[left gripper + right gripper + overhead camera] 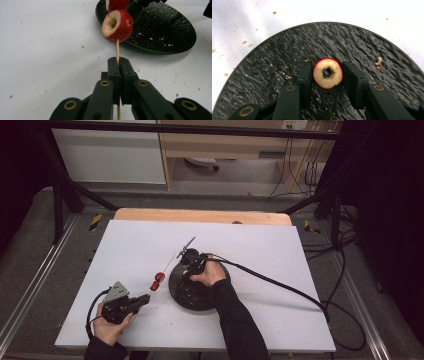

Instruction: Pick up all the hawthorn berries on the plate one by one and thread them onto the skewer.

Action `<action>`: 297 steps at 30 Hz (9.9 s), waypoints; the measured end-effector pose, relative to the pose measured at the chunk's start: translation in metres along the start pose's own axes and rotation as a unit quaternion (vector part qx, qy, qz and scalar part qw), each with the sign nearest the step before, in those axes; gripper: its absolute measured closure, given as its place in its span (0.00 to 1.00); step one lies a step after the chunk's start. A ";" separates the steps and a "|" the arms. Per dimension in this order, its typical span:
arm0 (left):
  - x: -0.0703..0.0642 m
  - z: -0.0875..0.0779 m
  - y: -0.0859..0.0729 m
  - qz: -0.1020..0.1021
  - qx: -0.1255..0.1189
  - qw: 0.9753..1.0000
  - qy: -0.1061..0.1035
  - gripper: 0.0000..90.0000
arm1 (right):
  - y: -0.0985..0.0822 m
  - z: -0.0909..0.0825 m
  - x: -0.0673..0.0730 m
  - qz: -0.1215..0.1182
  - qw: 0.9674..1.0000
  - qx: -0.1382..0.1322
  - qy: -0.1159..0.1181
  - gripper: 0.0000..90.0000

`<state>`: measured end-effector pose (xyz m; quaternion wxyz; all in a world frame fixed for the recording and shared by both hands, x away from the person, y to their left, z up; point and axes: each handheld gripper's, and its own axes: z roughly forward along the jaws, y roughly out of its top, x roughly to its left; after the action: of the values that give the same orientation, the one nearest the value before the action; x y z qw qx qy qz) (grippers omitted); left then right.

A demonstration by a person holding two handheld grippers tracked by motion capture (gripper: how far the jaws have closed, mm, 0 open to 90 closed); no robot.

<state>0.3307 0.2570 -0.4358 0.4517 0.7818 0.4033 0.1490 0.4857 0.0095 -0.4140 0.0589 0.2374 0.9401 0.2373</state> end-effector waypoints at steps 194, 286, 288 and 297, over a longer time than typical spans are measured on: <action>-0.131 0.086 0.045 -0.052 -0.164 0.984 -0.041 0.98 | -0.123 -0.099 -0.002 0.427 0.669 -0.592 0.136 0.71; -0.072 0.056 0.058 -0.009 -0.053 0.998 -0.038 0.98 | -0.189 -0.099 -0.012 0.262 0.898 -0.352 0.005 0.03; -0.067 0.054 0.059 -0.006 -0.046 0.998 -0.034 0.98 | -0.197 -0.098 -0.013 0.254 0.908 -0.334 -0.001 0.02; -0.050 0.046 0.066 0.016 -0.006 1.000 -0.025 0.98 | -0.230 -0.094 -0.012 0.232 0.930 -0.285 -0.023 0.01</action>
<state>0.3597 0.1735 -0.3997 0.4639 0.7890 0.3783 0.1386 0.3788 -0.2134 -0.4401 0.0890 0.4275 0.7502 0.4965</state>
